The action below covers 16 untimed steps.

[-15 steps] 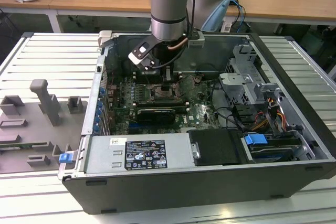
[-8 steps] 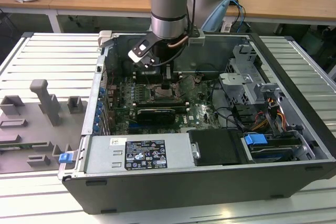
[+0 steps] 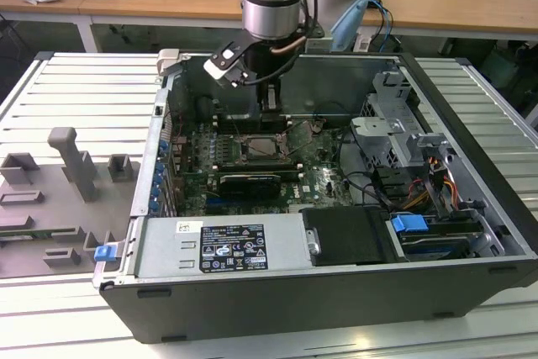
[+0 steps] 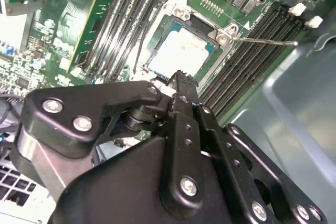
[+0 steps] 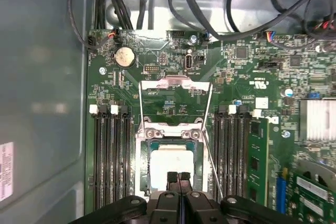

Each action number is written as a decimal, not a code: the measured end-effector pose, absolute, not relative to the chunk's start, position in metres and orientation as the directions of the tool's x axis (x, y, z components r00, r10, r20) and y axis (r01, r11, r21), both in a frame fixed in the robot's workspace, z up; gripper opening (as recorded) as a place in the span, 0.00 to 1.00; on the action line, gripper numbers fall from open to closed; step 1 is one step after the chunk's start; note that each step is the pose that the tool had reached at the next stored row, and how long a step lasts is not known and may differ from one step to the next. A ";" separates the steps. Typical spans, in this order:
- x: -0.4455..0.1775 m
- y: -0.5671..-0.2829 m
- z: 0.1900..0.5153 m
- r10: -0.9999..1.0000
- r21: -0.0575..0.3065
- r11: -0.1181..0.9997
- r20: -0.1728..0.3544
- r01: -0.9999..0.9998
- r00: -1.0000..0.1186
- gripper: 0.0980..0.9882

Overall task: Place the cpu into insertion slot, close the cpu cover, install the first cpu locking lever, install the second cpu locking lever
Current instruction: 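Close the cpu cover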

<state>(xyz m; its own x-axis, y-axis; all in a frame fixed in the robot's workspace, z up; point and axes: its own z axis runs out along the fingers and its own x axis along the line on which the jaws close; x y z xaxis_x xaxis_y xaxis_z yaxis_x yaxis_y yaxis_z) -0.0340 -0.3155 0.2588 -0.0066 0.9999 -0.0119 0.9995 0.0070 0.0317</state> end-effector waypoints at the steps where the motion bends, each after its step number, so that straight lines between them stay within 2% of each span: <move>1: -0.033 -0.315 0.259 1.000 0.032 0.007 -0.012 0.999 -0.007 0.01; 16: 0.019 -0.315 0.258 1.000 0.032 0.007 -0.012 0.999 -0.007 0.01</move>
<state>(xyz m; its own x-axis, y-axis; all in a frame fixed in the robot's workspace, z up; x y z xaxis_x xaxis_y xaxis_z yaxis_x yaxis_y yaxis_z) 0.0189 -0.3148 0.2583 -0.0066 0.9999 -0.0119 0.9995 0.0070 0.0317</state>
